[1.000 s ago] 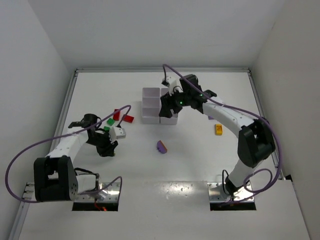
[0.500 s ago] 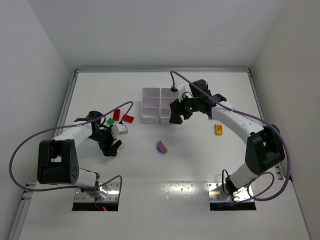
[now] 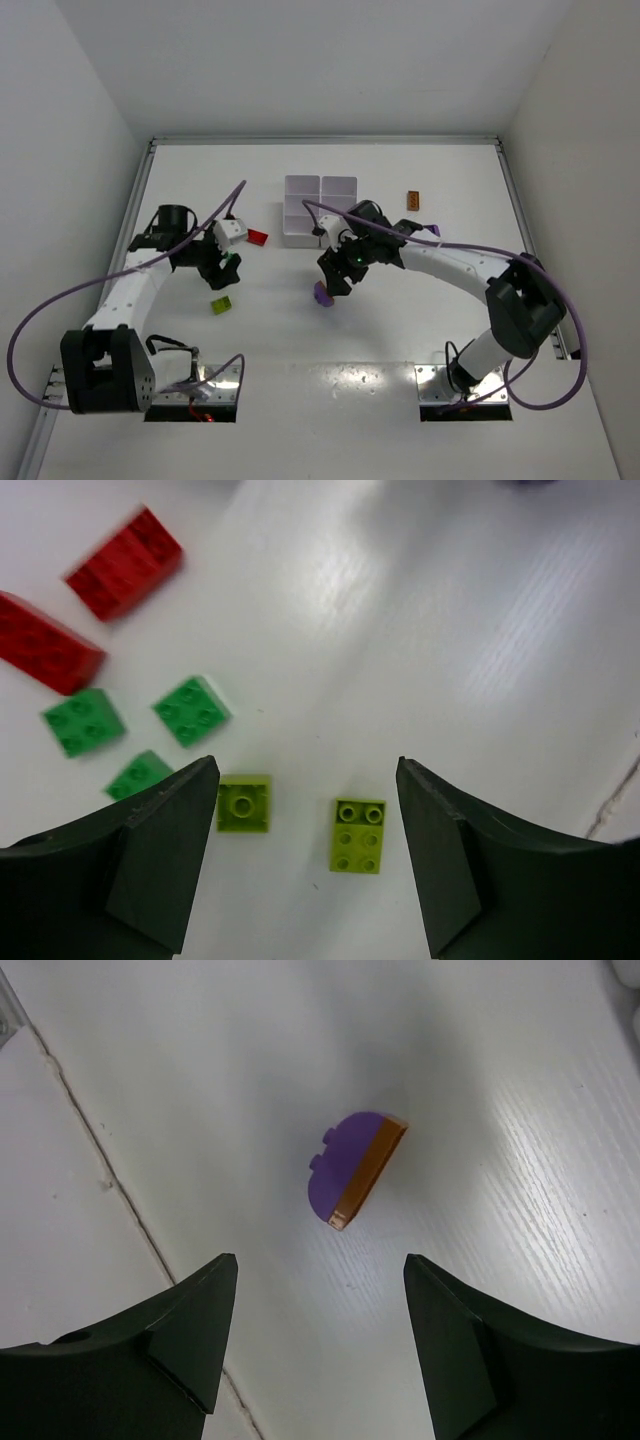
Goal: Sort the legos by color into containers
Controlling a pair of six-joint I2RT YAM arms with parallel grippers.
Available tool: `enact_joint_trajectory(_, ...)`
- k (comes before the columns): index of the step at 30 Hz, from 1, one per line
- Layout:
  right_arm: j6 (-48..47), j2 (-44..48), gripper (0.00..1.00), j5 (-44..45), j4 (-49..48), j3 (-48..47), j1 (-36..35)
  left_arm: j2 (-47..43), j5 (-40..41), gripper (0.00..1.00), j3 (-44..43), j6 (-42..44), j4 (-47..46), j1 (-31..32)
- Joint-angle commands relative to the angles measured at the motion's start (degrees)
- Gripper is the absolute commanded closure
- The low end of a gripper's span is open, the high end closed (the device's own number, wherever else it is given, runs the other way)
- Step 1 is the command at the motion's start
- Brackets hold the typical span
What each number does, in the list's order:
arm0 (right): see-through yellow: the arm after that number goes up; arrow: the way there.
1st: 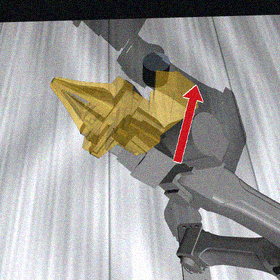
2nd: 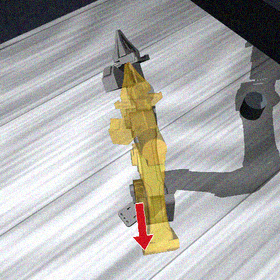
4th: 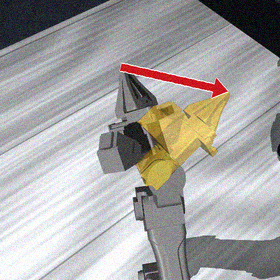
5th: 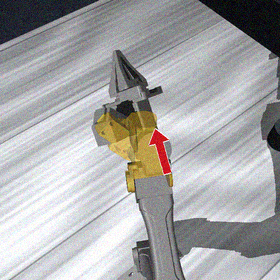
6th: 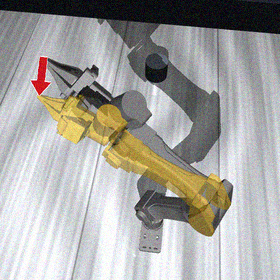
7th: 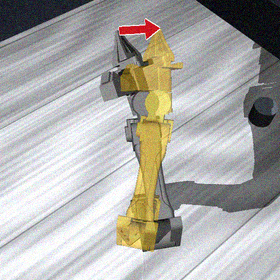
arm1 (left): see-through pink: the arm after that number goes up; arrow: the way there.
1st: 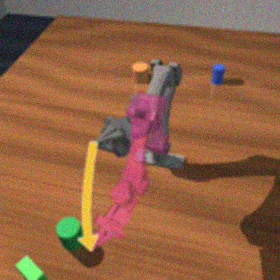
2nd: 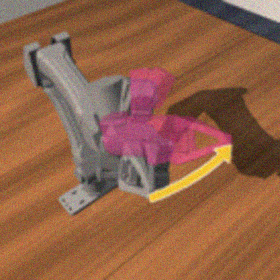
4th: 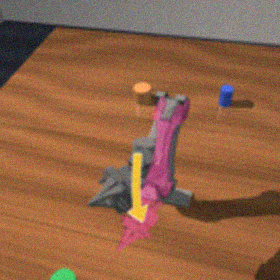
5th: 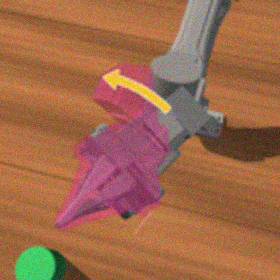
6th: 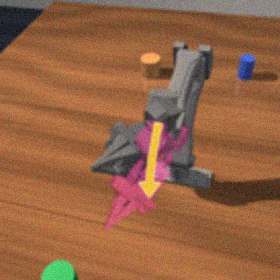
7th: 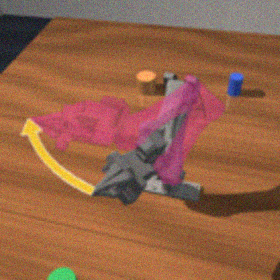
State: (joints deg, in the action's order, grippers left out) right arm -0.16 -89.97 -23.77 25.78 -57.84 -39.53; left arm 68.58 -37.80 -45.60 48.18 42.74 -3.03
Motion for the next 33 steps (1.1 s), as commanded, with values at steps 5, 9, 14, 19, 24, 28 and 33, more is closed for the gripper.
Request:
enact_joint_trajectory(5, 10.61, -0.90, 0.29, 5.39, -6.88, 1.50, -4.68, -11.35, -2.02, 0.22, -2.56, -12.66, -7.66, -0.84)
enact_joint_trajectory(9, 16.24, -2.13, 0.29, 10.58, -9.07, 3.35, -5.82, -18.11, 1.85, 0.22, -1.33, -19.60, -13.37, -0.84)
enact_joint_trajectory(14, 20.20, -4.59, 0.32, 16.03, -9.08, 4.49, -6.43, -24.80, 5.63, 0.21, -0.19, -23.04, -16.02, -0.84)
enact_joint_trajectory(19, 20.20, -7.58, 0.33, 17.09, -9.61, 4.49, -6.97, -28.76, 7.48, 0.21, 1.83, -23.57, -16.02, -0.84)
enact_joint_trajectory(24, 20.20, -10.21, 0.33, 15.68, -10.14, 2.22, -7.49, -31.22, 8.62, 0.21, 3.86, -22.96, -14.26, -0.84)
enact_joint_trajectory(28, 20.20, -11.54, 0.33, 15.16, -10.14, 1.68, -8.11, -32.89, 9.15, 0.20, 5.00, -22.43, -13.74, -0.84)
enact_joint_trajectory(33, 20.20, -13.21, 0.34, 15.16, -11.28, 1.15, -8.64, -33.42, 9.68, 0.20, 5.00, -22.43, -13.12, -0.84)
